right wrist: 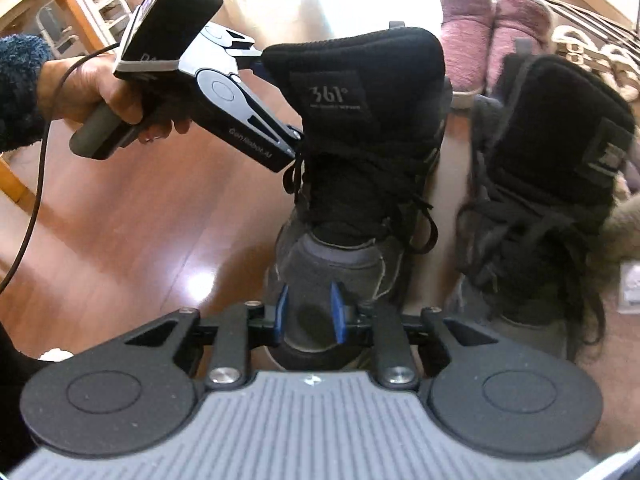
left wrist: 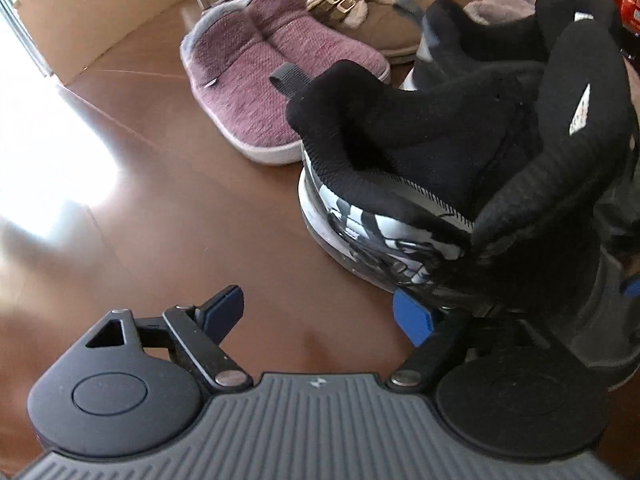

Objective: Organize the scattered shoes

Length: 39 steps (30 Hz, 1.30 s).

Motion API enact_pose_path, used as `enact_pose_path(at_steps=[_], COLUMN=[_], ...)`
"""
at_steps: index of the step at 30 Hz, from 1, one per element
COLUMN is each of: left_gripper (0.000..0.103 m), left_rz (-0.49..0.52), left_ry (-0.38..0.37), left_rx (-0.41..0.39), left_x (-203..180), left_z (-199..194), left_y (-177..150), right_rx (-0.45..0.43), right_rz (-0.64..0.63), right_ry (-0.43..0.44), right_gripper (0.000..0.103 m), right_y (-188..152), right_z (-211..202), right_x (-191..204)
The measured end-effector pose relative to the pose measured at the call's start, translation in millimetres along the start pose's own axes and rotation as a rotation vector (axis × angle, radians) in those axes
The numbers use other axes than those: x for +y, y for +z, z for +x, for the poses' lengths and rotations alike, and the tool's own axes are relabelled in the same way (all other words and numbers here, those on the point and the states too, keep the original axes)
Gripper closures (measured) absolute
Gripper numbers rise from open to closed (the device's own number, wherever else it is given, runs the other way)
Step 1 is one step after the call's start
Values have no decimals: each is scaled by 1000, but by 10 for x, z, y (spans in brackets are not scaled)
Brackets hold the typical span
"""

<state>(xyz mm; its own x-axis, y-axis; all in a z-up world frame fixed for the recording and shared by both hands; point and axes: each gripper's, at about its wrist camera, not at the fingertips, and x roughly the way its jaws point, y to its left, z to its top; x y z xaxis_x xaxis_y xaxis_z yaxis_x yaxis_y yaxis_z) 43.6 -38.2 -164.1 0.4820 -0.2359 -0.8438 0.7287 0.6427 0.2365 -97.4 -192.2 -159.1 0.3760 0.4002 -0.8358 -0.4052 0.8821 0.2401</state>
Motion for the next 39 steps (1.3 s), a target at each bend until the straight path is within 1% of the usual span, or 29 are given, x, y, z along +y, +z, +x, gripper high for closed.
enact_pose_path(at_steps=[2,5,6,7,9,11,13,15,17,19,20,22,23,24,25,26,28,29,30,31,32,33,34,36,37,38,39], left_gripper=[24,25,25,25,25,25,22,21,21,21,21,21,21,21,21,21,21,21,21,21,21,21,21,20,15,13,11], left_rz=[20,-25,-27,-24,-8,-2,-60,-81,-92,-121,-134,-185,-203,-220,-237,-271,-351,-391,-450,-508,-535,-567,-579,-585,-584,-587,-596], left_ry=[8,-13,-19,-24,-27,-41,-98,-137,-170,-160,-157,-146,-133,-120,-107,-101,-94,-90,-90,-89,-89,-84,-68,-28,-9,4,5], left_rx=[-8,-3,-2,-2,-8,-18,15,46,90,166,186,249,258,261,264,266,269,270,273,276,276,272,266,252,243,229,217], left_x=[-54,-49,-62,-81,-110,-145,-92,-44,9,131,170,311,352,385,418,454,527,563,617,675,717,777,827,915,957,990,1021], left_z=[0,41,33,17,-23,-61,-35,-68,-146,-306,-365,-675,-855,-1033,-1211,-1396,-1771,-1958,-2249,-2597,-2790,-3160,-3517,-4180,-4517,-4846,-5087], left_y=[27,16,5,-7,-30,-61,-75,-116,-184,-205,-197,-86,10,111,212,331,583,708,874,1051,1158,1336,1501,1786,1915,2028,2126], right_rx=[13,15,17,28,58,51,53,58,73,85,92,90,84,77,61,44,9,-20,-38,-71,-97,-108,-134,-171,-196,-227,-260], right_rz=[27,38,42,50,68,122,134,132,129,144,156,174,176,167,145,124,118,147,174,223,253,256,260,267,284,322,367], right_ry=[-28,-50,-54,-70,-107,-80,-68,-61,-60,-77,-86,-90,-93,-103,-133,-157,-156,-152,-138,-103,-87,-92,-106,-132,-144,-150,-154], right_gripper=[84,82,80,72,65,67,67,66,65,65,65,62,59,50,45,45,46,45,42,39,38,38,35,32,31,29,21], right_y=[-23,-53,-53,-57,-67,-89,-82,-62,27,169,248,437,610,716,900,1084,1378,1544,1649,1872,2058,2126,2276,2505,2629,2756,2844], right_z=[-69,-138,-143,-136,-2,6,8,-9,-93,-242,-323,-483,-694,-805,-1029,-1260,-1643,-1883,-2042,-2391,-2696,-2833,-3164,-3748,-4119,-4565,-4940], right_x=[-35,-51,-55,-56,-48,-117,-147,-153,-166,-197,-217,-257,-240,-215,-148,-71,41,92,115,209,305,345,455,646,759,898,1013])
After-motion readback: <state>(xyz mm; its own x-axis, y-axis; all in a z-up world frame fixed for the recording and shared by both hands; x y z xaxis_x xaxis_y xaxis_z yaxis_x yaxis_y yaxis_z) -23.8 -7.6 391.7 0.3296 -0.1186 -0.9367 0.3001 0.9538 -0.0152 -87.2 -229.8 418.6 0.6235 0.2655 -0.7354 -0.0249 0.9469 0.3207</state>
